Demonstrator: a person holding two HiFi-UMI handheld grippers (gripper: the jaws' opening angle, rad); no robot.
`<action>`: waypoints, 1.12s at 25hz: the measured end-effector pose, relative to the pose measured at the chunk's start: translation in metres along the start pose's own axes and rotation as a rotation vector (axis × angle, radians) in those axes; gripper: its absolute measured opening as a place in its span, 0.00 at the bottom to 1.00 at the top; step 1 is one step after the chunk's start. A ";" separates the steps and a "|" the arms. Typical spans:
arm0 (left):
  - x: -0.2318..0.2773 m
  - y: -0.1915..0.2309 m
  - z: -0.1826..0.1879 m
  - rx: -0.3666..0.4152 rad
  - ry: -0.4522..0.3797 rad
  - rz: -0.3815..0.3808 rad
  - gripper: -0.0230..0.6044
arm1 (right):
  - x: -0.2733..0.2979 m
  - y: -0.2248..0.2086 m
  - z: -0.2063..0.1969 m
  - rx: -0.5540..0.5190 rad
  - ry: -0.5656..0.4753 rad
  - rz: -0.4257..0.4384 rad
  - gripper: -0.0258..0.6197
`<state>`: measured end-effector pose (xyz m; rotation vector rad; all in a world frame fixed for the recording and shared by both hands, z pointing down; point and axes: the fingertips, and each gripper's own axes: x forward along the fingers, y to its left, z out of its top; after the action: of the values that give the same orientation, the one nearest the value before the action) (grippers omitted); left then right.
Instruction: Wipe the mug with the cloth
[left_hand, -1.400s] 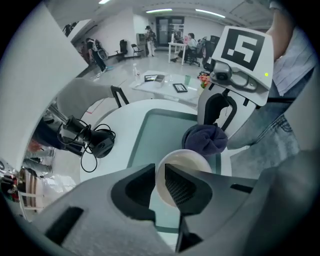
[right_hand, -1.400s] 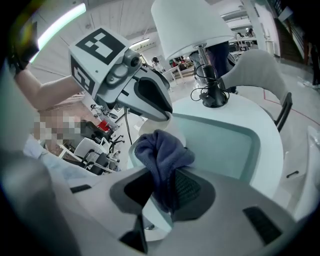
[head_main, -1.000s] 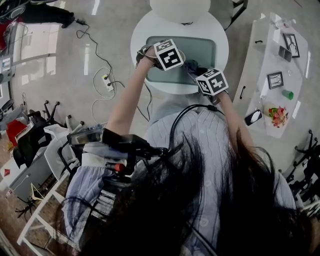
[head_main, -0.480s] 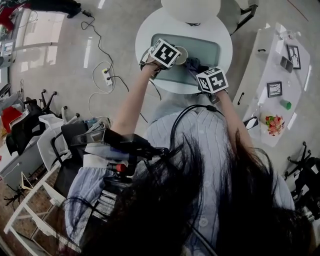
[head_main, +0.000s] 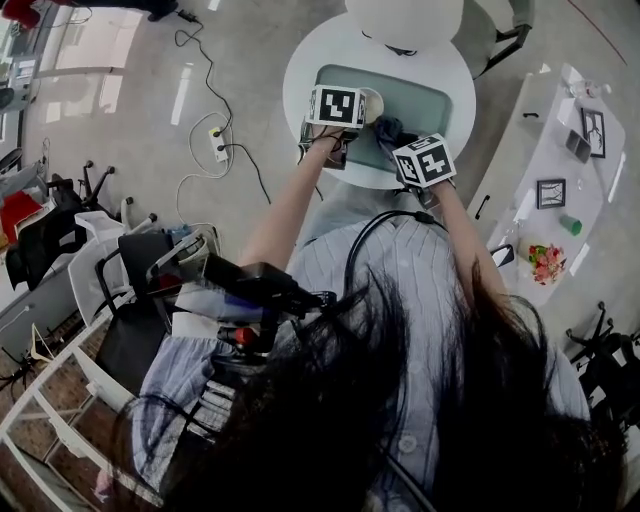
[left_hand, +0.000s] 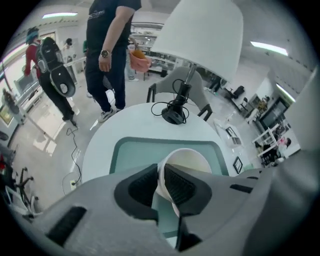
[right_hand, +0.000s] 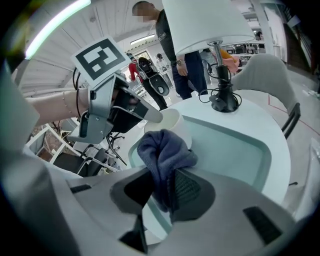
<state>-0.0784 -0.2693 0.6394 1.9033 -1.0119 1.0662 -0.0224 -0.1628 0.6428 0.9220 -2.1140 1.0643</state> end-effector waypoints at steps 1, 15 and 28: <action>0.000 0.003 -0.002 -0.040 -0.006 0.008 0.12 | 0.001 0.001 0.000 -0.004 0.001 0.003 0.19; -0.009 0.015 -0.017 -0.307 -0.059 0.068 0.12 | 0.012 0.014 -0.002 -0.040 0.021 0.032 0.19; -0.011 0.010 -0.015 -0.295 -0.080 -0.037 0.13 | 0.004 0.007 -0.001 -0.021 -0.001 0.012 0.19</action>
<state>-0.0959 -0.2576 0.6376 1.7270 -1.1079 0.7758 -0.0305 -0.1604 0.6433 0.9009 -2.1303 1.0461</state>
